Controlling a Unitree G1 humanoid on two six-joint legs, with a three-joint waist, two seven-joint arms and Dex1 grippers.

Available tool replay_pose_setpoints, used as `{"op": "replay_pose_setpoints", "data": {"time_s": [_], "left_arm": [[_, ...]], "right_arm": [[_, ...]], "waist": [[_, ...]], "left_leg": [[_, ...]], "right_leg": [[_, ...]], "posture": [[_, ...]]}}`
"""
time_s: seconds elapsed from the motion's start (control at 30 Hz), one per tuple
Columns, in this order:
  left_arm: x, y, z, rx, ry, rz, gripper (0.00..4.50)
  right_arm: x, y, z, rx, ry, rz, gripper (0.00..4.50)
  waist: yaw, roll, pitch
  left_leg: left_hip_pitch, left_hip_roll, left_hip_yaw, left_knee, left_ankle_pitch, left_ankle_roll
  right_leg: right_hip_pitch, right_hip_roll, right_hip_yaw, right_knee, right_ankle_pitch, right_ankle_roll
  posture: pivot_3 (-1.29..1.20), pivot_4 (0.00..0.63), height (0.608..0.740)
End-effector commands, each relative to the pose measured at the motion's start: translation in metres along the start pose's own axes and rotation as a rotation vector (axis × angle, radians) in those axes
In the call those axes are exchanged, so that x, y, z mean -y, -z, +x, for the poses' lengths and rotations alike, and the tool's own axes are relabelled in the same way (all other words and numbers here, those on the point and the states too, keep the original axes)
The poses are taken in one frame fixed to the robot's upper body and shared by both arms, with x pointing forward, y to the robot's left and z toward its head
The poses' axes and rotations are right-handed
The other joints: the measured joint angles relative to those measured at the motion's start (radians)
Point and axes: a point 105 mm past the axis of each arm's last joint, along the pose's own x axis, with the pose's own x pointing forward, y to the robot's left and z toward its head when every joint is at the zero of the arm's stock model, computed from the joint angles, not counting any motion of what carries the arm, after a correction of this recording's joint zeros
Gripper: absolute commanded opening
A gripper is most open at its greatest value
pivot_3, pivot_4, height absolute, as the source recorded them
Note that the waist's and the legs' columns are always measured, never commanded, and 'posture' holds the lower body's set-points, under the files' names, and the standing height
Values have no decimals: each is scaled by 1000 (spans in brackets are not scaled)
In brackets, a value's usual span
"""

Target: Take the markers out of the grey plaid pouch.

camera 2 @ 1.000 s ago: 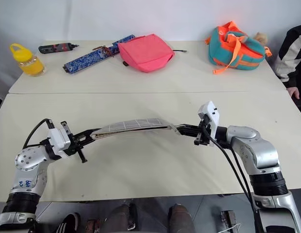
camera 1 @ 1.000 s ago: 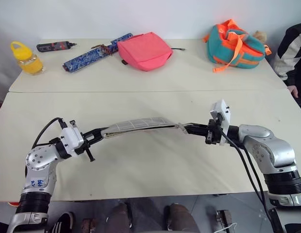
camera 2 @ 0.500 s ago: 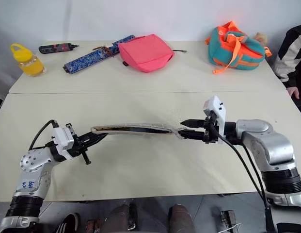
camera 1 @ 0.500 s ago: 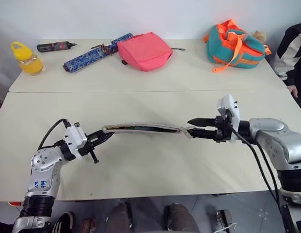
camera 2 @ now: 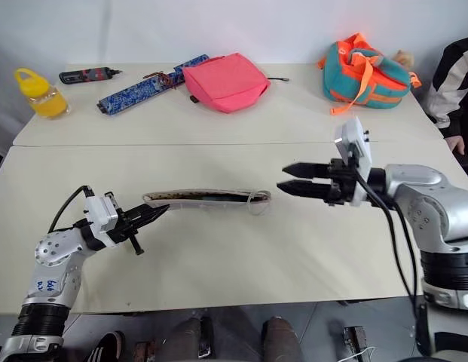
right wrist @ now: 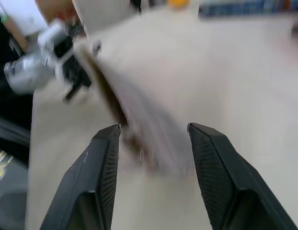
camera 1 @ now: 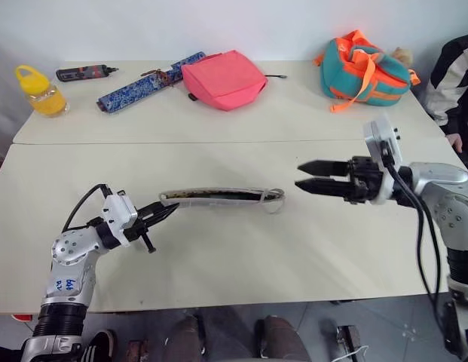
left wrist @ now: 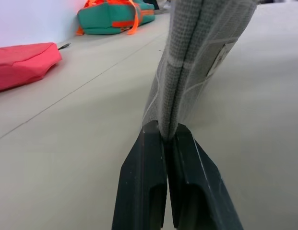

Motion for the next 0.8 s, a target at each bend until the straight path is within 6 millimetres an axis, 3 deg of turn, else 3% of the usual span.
{"op": "replay_pose_setpoints", "data": {"time_s": [0.03, 0.17, 0.3, 0.43, 0.63, 0.8], "left_arm": [[5, -15, 10, 35, 36, 29, 0], [10, -13, 17, 2, 58, 41, 0], [8, -15, 23, 6, 41, 45, 0], [13, -14, 26, 1, 52, 40, 0], [15, -14, 27, 2, 52, 41, 0], [17, -15, 29, 10, 60, 43, 0]], "right_arm": [[-8, -25, 16, 56, -8, -162, 2314], [-30, -22, 41, 61, -89, -223, 1382], [-46, -15, 54, 38, -143, -270, 34], [-62, 4, 64, -27, -205, -313, 34], [-39, 37, 66, -207, -136, -494, 34], [-35, 34, 67, -179, -126, -501, 34]], "waist": [[1, 0, 0], [2, 0, 0], [3, 0, 0], [2, 0, 0], [1, 0, 0], [0, 0, 0]], "left_leg": [[0, 0, 0, 0, 0, 0], [-1, 0, -1, -1, 0, 0], [-2, -1, -1, 0, 0, -1], [-2, -1, -1, 0, 0, 0], [-2, -1, -1, 1, 0, 0], [-2, -1, 0, 1, 0, -1]], "right_leg": [[0, 0, 0, 0, 0, 0], [-1, 0, -1, 0, 0, 0], [-2, 0, -2, 0, 0, 0], [-1, 0, -2, 0, 0, 1], [-1, 0, -2, 0, 0, 1], [-1, 0, -2, 1, 0, 1]], "posture": [[0, 150, 740], [0, 150, 740], [0, 150, 740], [0, 150, 740], [0, 150, 740], [0, 150, 740]]}}
